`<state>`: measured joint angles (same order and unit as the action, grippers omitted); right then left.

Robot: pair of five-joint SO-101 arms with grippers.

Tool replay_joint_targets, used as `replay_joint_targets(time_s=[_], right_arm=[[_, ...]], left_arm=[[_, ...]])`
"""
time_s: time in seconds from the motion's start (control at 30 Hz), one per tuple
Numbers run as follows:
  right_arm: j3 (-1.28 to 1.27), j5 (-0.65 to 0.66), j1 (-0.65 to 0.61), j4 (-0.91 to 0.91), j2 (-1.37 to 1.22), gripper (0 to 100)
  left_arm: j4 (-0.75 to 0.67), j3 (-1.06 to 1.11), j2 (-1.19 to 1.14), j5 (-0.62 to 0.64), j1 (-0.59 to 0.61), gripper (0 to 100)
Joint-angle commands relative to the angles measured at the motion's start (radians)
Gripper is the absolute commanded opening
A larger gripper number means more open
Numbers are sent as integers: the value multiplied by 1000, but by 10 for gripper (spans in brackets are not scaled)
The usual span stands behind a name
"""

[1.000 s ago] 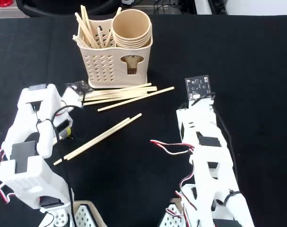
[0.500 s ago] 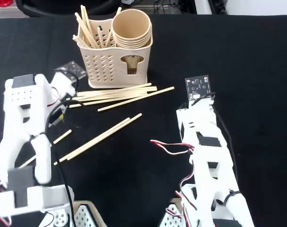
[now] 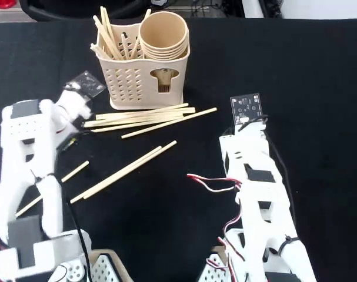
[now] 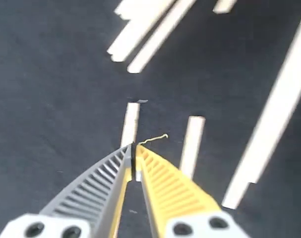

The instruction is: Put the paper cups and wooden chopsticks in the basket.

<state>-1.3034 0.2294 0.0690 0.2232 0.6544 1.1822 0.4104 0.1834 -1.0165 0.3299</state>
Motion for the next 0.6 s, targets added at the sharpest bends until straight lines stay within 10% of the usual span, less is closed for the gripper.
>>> replay_joint_targets(time_s=[0.0, 0.2, 0.57], right_arm=[[5, 9, 8, -15, 21, 13], [4, 9, 5, -15, 21, 14], [2, 9, 6, -15, 21, 14]], left_arm=[[-77, -22, -95, -89, 48, 34], [-41, -105, -258, -87, 44, 34], [427, -440, -282, -91, 30, 153]])
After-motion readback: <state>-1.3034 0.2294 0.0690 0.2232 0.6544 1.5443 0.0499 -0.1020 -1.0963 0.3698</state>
